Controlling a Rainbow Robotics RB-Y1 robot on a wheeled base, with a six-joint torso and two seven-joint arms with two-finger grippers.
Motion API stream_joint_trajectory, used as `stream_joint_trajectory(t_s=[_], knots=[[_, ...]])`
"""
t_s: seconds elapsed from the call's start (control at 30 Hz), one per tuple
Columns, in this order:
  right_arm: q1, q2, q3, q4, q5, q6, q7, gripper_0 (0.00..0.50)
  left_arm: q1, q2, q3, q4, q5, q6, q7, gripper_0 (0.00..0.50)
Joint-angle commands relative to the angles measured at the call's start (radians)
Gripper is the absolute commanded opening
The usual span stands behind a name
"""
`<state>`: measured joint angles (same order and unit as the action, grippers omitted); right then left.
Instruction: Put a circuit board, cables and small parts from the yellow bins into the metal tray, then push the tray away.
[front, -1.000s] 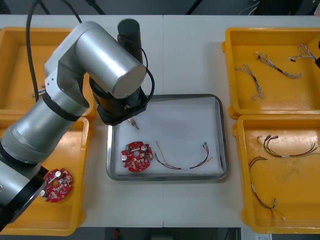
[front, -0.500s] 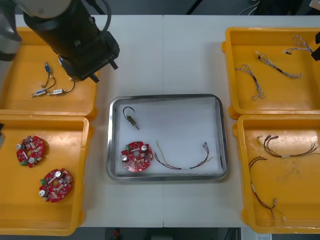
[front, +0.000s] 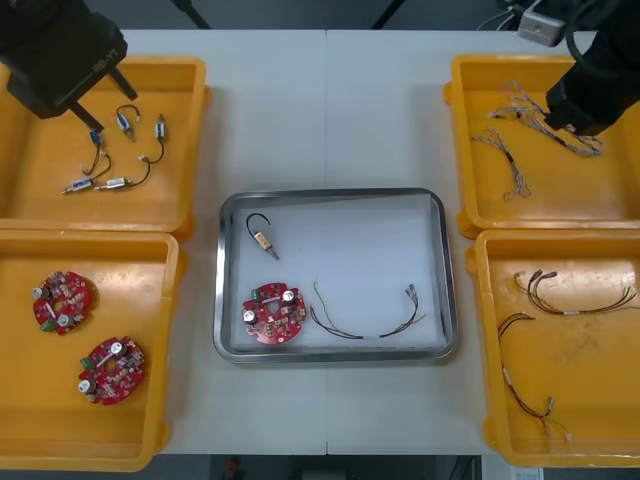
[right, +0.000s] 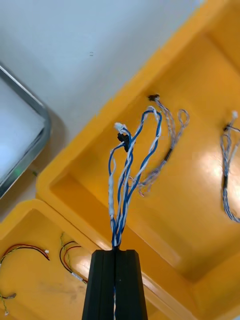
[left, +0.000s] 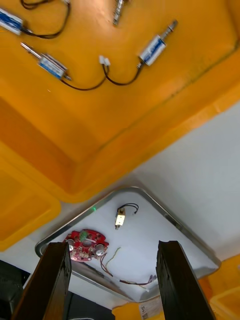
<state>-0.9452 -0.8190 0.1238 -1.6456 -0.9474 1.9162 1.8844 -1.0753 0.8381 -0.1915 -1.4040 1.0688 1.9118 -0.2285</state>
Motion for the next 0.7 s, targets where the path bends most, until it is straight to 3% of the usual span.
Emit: stream_joint_trajectory(t_s=[0.03, 0.27, 0.47, 0.7], knots=[[-0.004, 0.041, 0.079, -0.097, -0.024, 0.004, 0.018, 0.0, -0.052, 0.093, 0.027, 0.072, -0.013, 0.001, 0.066, 0.5], [-0.004, 0.09, 0.16, -0.135, -0.076, -0.048, 0.064, 0.0, -0.052, 0.147, 0.027, 0.204, -0.053, -0.083, 0.074, 0.5], [-0.004, 0.138, 0.252, -0.137, -0.062, -0.118, 0.225, 0.0, -0.052, 0.153, 0.026, 0.324, -0.136, -0.201, 0.078, 0.5], [-0.004, 0.158, 0.379, -0.135, -0.048, -0.21, 0.335, 0.0, -0.052, 0.153, -0.02, 0.408, -0.161, -0.324, 0.097, 0.5]])
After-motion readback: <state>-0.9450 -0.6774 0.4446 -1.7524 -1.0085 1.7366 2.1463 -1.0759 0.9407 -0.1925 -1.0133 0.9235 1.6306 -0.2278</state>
